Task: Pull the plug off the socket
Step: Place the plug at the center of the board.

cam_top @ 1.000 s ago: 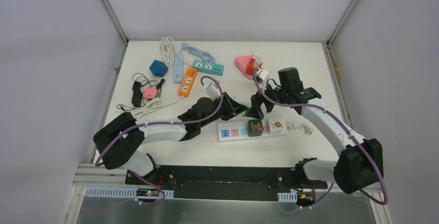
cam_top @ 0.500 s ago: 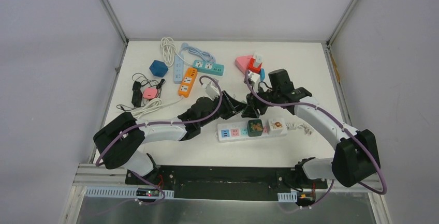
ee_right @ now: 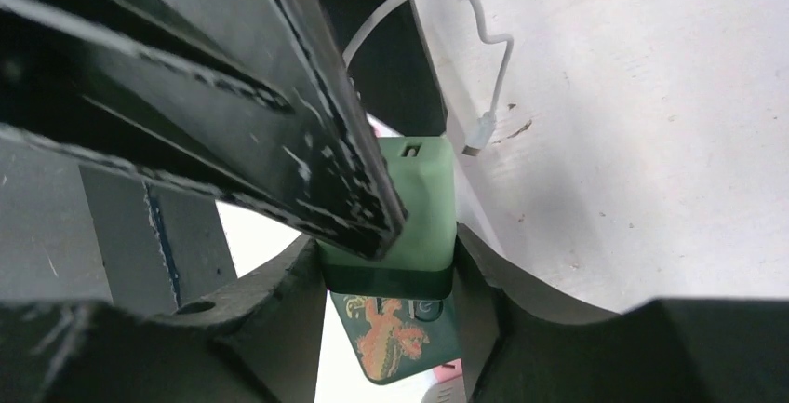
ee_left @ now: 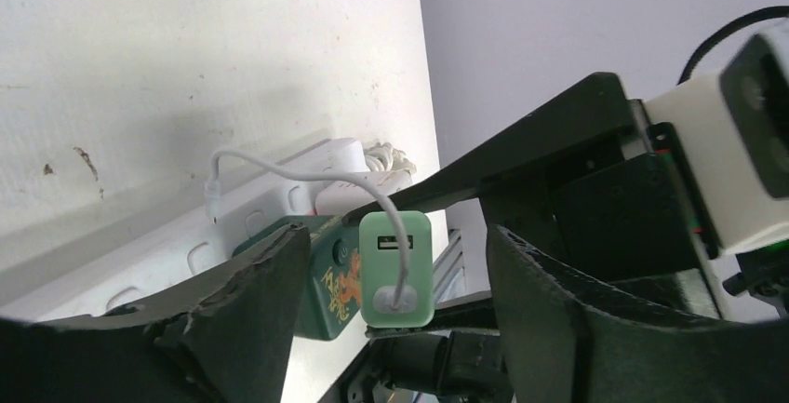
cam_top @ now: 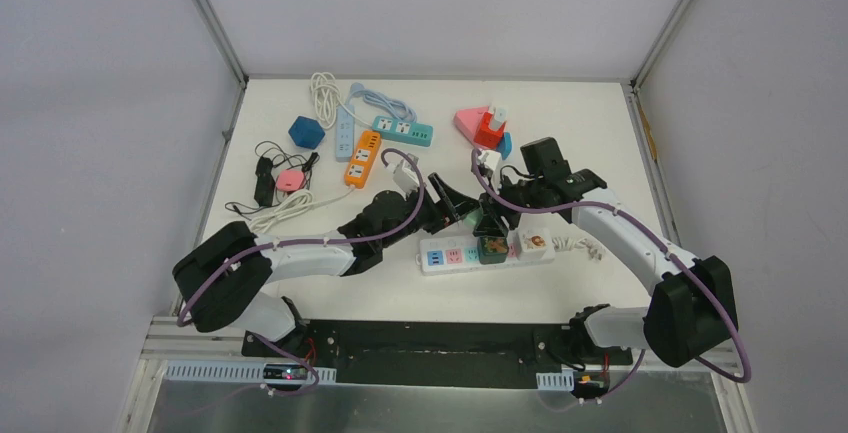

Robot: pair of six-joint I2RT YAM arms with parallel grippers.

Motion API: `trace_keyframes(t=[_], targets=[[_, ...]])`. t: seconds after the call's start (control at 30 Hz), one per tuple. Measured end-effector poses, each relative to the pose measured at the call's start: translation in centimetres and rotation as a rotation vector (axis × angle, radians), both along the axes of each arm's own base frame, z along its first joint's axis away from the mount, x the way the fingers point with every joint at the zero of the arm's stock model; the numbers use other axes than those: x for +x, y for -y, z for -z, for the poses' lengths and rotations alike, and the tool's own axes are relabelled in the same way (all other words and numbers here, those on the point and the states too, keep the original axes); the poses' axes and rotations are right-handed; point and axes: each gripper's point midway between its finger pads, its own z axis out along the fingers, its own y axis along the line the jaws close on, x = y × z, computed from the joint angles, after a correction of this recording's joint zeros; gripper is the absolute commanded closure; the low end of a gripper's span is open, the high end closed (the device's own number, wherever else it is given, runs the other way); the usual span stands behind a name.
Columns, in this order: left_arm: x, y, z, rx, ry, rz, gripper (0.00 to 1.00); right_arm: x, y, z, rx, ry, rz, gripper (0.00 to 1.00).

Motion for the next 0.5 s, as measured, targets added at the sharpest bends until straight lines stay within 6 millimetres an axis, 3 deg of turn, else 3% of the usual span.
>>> trace_keyframes(t=[0.23, 0.5], targets=[[-1.3, -2.3, -1.7, 0.008, 0.061, -0.011, 0.17, -0.8, 0.8, 0.1, -0.032, 0.013, -0.066, 1.00], [-2.0, -6.4, -3.1, 0.060, 0.152, -0.100, 0.05, -0.9, 1.8, 0.1, -0.051, 0.025, -0.088, 1.00]])
